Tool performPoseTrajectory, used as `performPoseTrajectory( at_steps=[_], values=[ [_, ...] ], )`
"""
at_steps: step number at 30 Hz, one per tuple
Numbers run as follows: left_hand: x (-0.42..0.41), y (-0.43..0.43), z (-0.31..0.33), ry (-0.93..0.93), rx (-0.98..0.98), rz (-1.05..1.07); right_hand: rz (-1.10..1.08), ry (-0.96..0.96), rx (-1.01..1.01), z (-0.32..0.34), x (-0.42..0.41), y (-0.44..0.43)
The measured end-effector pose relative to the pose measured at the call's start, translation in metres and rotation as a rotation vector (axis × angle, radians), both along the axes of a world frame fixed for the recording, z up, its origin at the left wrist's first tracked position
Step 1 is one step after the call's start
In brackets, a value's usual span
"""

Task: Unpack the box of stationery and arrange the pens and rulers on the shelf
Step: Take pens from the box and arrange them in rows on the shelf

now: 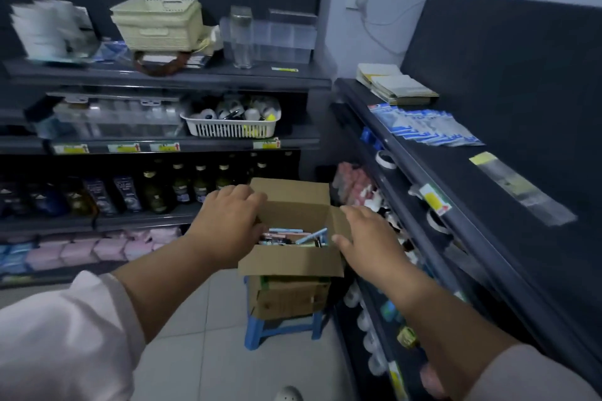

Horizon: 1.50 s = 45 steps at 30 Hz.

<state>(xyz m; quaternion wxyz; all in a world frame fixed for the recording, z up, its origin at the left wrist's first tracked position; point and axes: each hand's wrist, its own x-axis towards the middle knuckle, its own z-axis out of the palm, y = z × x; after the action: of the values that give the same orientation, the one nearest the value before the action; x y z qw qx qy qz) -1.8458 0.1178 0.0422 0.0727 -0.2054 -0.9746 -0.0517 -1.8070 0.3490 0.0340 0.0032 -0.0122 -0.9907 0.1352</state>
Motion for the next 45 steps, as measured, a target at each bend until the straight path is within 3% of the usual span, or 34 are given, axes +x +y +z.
performPoseTrajectory(
  at_steps=[9,16,30,39,45],
  values=[
    [-0.143,0.032,-0.06,-0.198,0.011,0.131,0.172,-0.227,0.047,-0.068,-0.184,0.026],
    [-0.216,0.037,-0.138,-0.355,-0.058,0.148,0.251,-0.366,0.09,-0.142,-0.268,0.028],
    [-0.332,0.081,-0.341,-0.552,-0.135,-0.021,0.265,-0.56,0.114,-0.355,-0.353,0.041],
    [-0.375,0.089,-0.429,-0.645,-0.292,-0.063,0.35,-0.583,0.21,-0.436,-0.378,0.055],
    [-0.373,0.083,-0.459,-0.72,-0.238,-0.005,0.329,-0.67,0.153,-0.455,-0.395,0.053]
  ],
)
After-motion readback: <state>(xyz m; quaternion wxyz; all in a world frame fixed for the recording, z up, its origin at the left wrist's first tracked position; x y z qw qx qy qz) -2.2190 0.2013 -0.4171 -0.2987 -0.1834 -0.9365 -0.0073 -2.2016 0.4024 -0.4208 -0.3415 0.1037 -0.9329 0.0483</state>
